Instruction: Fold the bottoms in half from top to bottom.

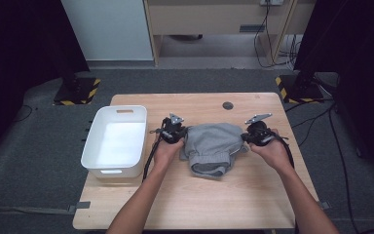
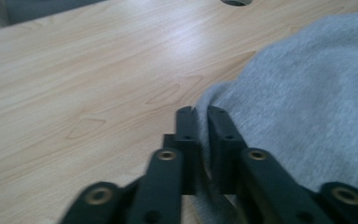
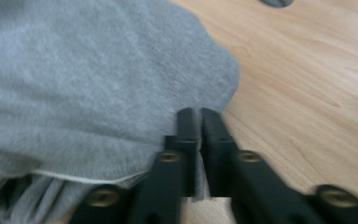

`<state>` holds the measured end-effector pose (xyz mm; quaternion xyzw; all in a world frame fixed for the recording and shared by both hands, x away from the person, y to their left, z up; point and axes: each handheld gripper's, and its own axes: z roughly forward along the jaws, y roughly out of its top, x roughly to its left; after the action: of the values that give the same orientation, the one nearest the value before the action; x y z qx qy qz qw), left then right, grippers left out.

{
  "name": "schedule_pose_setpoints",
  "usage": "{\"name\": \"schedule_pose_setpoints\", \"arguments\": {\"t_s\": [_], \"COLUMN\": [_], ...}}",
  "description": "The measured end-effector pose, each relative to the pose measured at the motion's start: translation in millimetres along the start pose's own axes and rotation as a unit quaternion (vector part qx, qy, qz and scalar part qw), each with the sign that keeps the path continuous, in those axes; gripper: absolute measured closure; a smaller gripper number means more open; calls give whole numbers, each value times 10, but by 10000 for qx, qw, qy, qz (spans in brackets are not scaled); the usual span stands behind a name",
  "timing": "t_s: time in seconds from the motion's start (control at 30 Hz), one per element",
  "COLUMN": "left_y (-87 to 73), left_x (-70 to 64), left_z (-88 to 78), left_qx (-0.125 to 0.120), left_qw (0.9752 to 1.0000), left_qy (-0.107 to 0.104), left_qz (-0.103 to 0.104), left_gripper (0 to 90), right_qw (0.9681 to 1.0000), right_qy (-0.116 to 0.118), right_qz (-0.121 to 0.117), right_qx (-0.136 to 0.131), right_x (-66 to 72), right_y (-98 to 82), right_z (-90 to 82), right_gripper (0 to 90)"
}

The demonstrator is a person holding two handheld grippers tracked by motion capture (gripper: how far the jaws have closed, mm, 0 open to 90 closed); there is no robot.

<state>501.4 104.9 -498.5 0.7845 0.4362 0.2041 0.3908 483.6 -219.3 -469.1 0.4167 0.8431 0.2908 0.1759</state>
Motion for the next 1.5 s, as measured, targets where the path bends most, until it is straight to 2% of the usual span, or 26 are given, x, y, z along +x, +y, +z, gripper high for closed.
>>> {"name": "schedule_pose_setpoints", "arguments": {"t_s": [0.07, 0.1, 0.13, 0.17, 0.2, 0.3, 0.37, 0.43, 0.47, 0.5, 0.53, 0.63, 0.7, 1.0, 1.07, 1.23, 1.33, 1.5], "left_y": [0, 2, 2, 3, 3, -15, -24, -38, -44, -50, -55, -75, -87, -111, -110, -108, -108, -121], "left_x": [-10, -10, -10, -13, -13, -39, -48, -60, -62, -63, -60, -37, -37, -59, -52, -55, -55, -42], "left_z": [-16, -54, -54, -89, -89, -125, -125, -123, -123, -122, -123, -146, -161, -200, -198, -198, -192, -170], "left_qx": [-53, -127, -127, -180, -180, -186, -167, -154, -138, -131, -122, -115, -115, -123, -124, -134, -117, -31], "left_qw": [10000, 9999, 9999, 9998, 9998, 9998, 9999, 9999, 9999, 9999, 9999, 9999, 9999, 9998, 9998, 9998, 9998, 9999], "left_qy": [64, 78, 78, 37, 37, -10, -32, -30, -41, -45, -41, -32, -35, -36, -50, -76, -81, -65], "left_qz": [-11, 2, 2, -38, -38, 17, 20, 50, 58, 59, 58, 20, 40, 126, 112, 99, 113, 111], "left_gripper": [707, 684, 660, 634, 627, 608, 605, 601, 601, 591, 591, 589, 590, 590, 591, 598, 600, 599], "right_qw": [10000, 9998, 9998, 9995, 9995, 9991, 9990, 9982, 9982, 9980, 9980, 9976, 9974, 9966, 9968, 9963, 9961, 9962], "right_qy": [-27, 30, 30, 63, 63, 164, 161, 274, 274, 323, 323, 458, 512, 632, 682, 843, 859, 815], "right_qz": [45, 84, 84, 100, 100, 44, 48, 38, 38, -35, -35, -165, -195, -166, -184, -182, -194, -297], "right_qx": [-70, -197, -197, -281, -281, -396, -414, -532, -532, -538, -538, -491, -471, -499, -380, -43, 82, 60], "right_x": [16, 50, 50, 93, 93, 192, 217, 320, 320, 403, 403, 559, 607, 690, 709, 742, 744, 722], "right_y": [5, 9, 9, 8, 8, 5, 10, 66, 66, 102, 102, 105, 80, 30, 5, -107, -169, -183], "right_z": [-14, -54, -54, -104, -104, -171, -176, -189, -189, -183, -183, -155, -145, -181, -163, -30, 46, 48], "right_gripper": [793, 699, 699, 654, 654, 571, 558, 513, 513, 487, 487, 452, 447, 421, 414, 476, 611, 834]}}
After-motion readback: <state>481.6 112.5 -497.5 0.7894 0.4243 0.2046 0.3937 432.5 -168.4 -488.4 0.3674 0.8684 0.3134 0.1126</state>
